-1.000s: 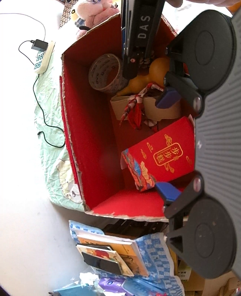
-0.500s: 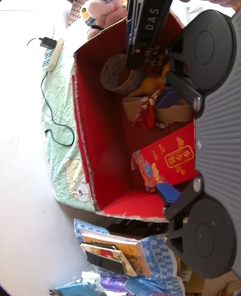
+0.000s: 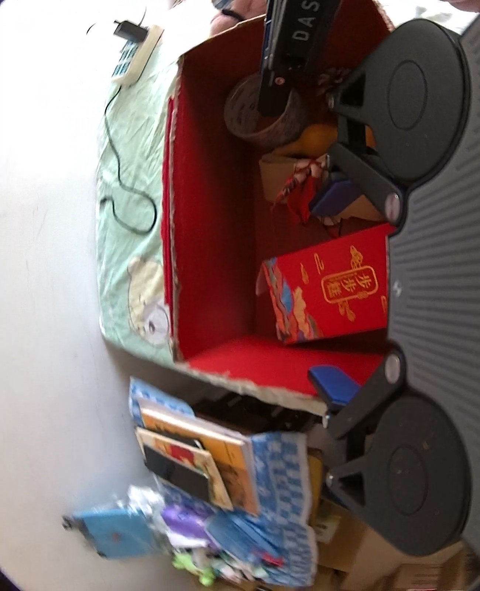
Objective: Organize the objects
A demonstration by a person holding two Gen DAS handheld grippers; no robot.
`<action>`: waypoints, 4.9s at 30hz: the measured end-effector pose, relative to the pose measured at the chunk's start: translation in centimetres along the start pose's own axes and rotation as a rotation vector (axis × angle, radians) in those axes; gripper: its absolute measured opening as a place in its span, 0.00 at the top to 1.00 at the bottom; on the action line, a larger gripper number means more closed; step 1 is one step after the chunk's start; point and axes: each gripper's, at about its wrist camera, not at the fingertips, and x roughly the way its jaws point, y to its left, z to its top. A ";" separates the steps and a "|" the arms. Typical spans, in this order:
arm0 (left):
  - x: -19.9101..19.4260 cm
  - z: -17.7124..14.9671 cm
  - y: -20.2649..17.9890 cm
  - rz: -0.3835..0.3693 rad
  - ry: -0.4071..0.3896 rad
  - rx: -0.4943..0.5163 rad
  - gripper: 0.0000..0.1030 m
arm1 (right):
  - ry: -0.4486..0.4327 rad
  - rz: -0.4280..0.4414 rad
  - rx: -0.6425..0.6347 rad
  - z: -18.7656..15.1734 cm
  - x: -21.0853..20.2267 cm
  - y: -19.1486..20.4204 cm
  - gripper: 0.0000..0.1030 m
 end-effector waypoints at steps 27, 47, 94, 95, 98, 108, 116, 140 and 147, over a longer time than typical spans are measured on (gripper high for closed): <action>-5.9 -6.1 -2.1 0.103 0.086 -0.104 0.15 | 0.043 0.145 -0.176 -3.6 -6.9 1.3 0.60; -1.5 -11.3 -0.7 -0.084 0.201 0.066 0.15 | 0.157 -0.144 0.101 -10.7 -5.3 1.7 0.59; -5.1 -4.9 -0.3 -0.066 0.096 0.127 0.15 | -0.010 -0.136 0.192 -7.1 -8.6 1.9 0.58; -5.2 -4.5 -0.3 -0.064 0.086 0.125 0.15 | -0.024 -0.138 0.190 -6.7 -8.7 1.9 0.58; -5.4 -3.2 -0.1 -0.063 0.055 0.113 0.15 | -0.057 -0.139 0.190 -5.9 -8.8 1.7 0.58; -3.5 -1.2 -0.3 -0.023 0.021 0.089 0.15 | -0.109 -0.144 0.206 -4.5 -7.0 0.8 0.58; -2.4 -1.4 -0.9 0.000 0.025 0.105 0.15 | -0.097 -0.132 0.131 -4.0 -5.5 0.9 0.58; -1.3 -2.1 -0.1 -0.017 0.008 0.078 0.15 | -0.088 -0.148 0.114 -3.2 -4.3 0.7 0.59; -1.5 -2.2 0.1 -0.034 0.001 0.077 0.15 | -0.092 -0.155 0.114 -3.2 -4.3 1.0 0.59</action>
